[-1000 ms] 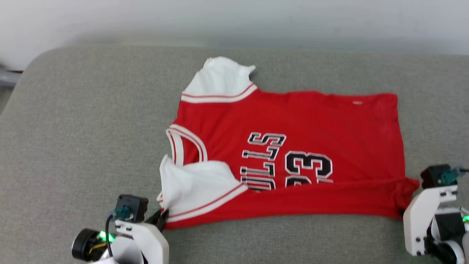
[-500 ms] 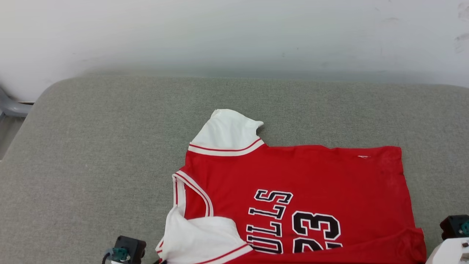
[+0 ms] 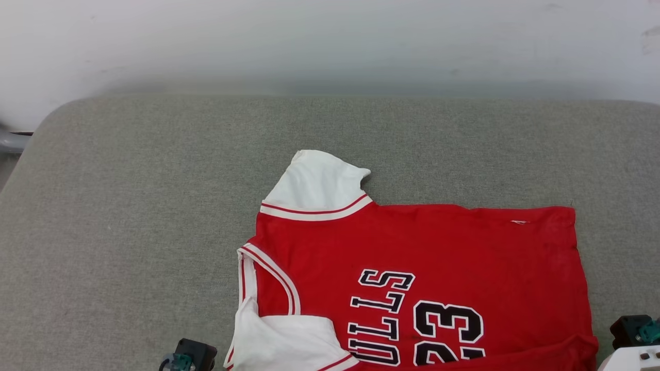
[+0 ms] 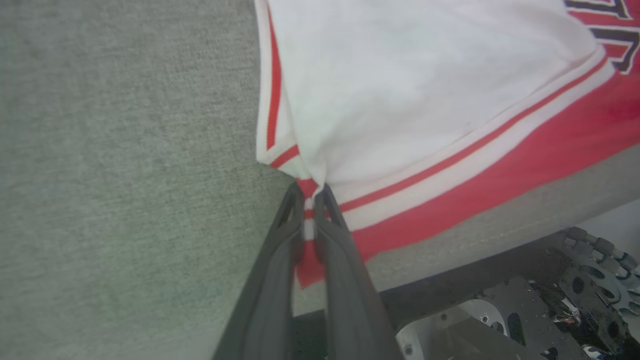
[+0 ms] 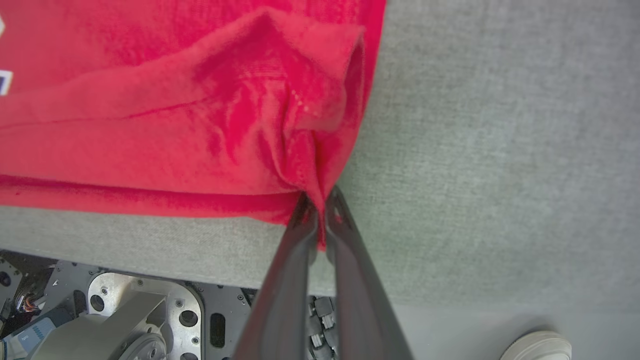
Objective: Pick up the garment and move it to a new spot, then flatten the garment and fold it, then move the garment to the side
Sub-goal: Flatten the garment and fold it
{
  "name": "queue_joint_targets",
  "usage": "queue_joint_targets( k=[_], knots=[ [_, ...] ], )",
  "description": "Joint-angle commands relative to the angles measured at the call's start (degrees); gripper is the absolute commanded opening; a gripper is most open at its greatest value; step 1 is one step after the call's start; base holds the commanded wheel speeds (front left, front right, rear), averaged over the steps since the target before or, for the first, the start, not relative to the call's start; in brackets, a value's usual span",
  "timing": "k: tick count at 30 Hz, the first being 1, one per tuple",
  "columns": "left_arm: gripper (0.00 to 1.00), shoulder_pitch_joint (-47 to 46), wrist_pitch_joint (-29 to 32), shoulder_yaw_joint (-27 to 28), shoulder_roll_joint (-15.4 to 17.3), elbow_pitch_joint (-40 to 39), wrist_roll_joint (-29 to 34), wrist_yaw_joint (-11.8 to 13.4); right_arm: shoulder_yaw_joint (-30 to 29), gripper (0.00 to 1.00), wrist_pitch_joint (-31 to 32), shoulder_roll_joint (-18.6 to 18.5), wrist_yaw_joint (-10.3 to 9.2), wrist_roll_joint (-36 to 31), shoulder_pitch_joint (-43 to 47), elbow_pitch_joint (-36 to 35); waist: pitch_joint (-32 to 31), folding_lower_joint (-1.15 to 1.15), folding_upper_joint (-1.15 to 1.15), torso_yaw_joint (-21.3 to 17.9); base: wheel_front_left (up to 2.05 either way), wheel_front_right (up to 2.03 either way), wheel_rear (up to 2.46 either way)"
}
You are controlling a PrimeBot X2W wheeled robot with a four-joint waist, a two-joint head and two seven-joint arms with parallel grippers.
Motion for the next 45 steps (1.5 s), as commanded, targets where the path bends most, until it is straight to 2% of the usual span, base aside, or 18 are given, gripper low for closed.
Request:
queue_joint_targets(
  k=[1,7,8,9,10,16,22,30,36,37,45],
  knots=[
    [0.00,-0.96,-0.31,-0.07,-0.18,0.85,0.29,-0.19,-0.07,0.00,-0.54,-0.21,-0.13,-0.56,-0.91,1.07,0.34,0.00,0.00,0.04,0.00,0.00,0.00],
    [0.00,-2.09,-0.37,-0.47,-0.89,3.74,0.20,-0.91,0.47,0.00,-1.75,-0.54,-0.14,-0.89,-2.31,3.27,0.47,0.00,0.00,0.17,0.00,0.00,0.00],
    [0.33,-2.18,-0.49,-0.47,-0.84,4.03,0.32,-0.79,0.59,0.39,-2.11,-0.60,-0.14,-0.99,-2.47,3.45,0.33,0.00,0.00,0.20,0.00,0.00,0.00],
    [0.88,-2.22,-0.63,-0.41,-0.76,4.22,0.39,-0.63,0.69,1.00,-2.35,-0.71,-0.14,-1.10,-2.50,3.64,0.15,0.00,0.00,0.25,0.00,0.00,0.00],
    [1.00,-2.17,-0.63,-0.31,-0.60,4.32,0.43,-0.49,0.86,1.00,-2.76,-0.79,-0.14,-1.06,-2.58,3.68,-0.04,0.00,0.00,0.26,0.00,0.00,0.00],
    [1.00,-2.38,-2.32,1.17,0.53,1.94,0.79,0.74,0.82,1.00,-3.83,-1.67,-0.10,0.39,-3.26,1.32,-1.11,0.00,0.00,0.27,0.00,0.00,0.00],
    [1.00,-4.06,-3.53,4.09,2.92,-4.68,1.29,2.28,-0.48,1.00,-3.76,-2.58,-0.09,0.81,-4.49,-5.38,-1.12,0.00,0.00,-0.63,0.00,0.00,0.00],
    [1.00,-12.58,-1.71,7.77,5.31,-11.65,1.08,0.81,-0.07,1.00,-2.17,-1.88,-0.09,0.73,-8.13,-15.07,2.77,0.00,0.00,-4.22,0.00,0.00,0.00],
    [1.00,-25.53,5.39,8.24,6.52,-10.68,-0.11,-4.42,1.57,1.00,-1.26,-0.41,-0.09,0.21,-11.16,-20.91,8.54,0.00,0.00,-7.73,0.00,0.00,0.00],
    [1.00,-32.24,9.26,9.41,5.96,-8.10,-2.92,-6.92,2.73,1.00,-1.67,0.62,-0.09,0.10,-12.71,-22.23,11.45,0.00,0.00,-9.64,0.00,0.00,0.00],
    [1.00,-47.23,20.53,7.76,4.94,3.10,-4.84,-11.29,3.77,1.00,-3.43,1.83,-0.09,-0.50,-15.08,-22.25,17.21,0.00,0.00,-12.55,0.00,0.00,0.00]
  ],
)
